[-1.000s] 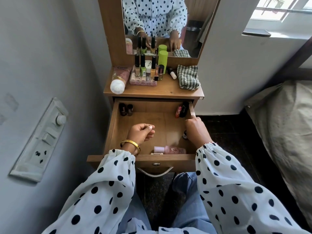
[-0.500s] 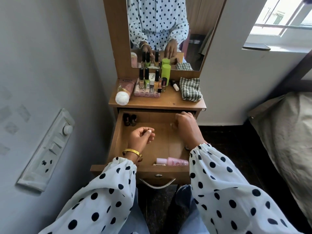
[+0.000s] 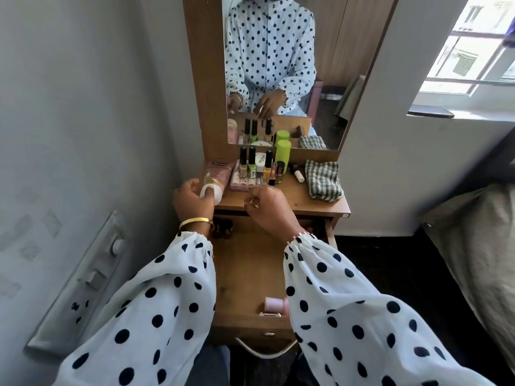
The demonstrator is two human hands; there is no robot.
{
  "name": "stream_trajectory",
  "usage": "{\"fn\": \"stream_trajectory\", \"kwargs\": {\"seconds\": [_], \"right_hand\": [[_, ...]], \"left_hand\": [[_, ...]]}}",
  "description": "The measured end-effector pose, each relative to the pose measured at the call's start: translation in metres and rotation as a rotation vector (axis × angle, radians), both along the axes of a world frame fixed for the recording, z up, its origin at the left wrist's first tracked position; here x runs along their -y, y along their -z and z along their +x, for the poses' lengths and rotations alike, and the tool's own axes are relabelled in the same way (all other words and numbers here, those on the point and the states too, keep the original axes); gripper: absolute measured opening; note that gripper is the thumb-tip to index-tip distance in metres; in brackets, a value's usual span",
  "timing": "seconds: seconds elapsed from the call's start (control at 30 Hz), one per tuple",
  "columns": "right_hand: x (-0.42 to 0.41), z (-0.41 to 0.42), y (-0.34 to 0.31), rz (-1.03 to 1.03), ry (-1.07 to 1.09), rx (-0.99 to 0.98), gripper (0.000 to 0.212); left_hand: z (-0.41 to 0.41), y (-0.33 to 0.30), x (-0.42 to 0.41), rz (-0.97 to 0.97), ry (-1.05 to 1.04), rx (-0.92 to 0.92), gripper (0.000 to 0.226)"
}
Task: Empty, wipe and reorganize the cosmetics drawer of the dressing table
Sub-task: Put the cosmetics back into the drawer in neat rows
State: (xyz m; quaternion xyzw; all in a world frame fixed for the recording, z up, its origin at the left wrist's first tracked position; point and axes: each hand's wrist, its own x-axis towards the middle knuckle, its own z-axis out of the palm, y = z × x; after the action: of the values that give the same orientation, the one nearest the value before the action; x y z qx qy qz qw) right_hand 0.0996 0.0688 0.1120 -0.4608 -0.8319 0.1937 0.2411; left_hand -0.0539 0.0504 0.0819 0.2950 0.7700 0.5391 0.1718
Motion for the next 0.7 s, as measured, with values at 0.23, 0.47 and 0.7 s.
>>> {"fn": "stream_trajectory", "kwargs": {"seconds": [0.23,0.47,0.7], "right_hand": [[0.005,0.000,0.013,-0.086,-0.029,-0.015,0.014],[0.006,0.004,0.017,-0.155,-0.010,-0.090,0.012],[0.021,-0.018,0.012,-0.388,-0.022,-0.371,0.024]], "left_hand": [[-0.005,0.003,-0.013,-0.239,0.120,-0.085,0.066],[-0.011,0.010,0.013,-0.073,0.007,-0.104,0.036],[0.022,0.029,0.069,0.119,0.021,0.010,0.045]]}}
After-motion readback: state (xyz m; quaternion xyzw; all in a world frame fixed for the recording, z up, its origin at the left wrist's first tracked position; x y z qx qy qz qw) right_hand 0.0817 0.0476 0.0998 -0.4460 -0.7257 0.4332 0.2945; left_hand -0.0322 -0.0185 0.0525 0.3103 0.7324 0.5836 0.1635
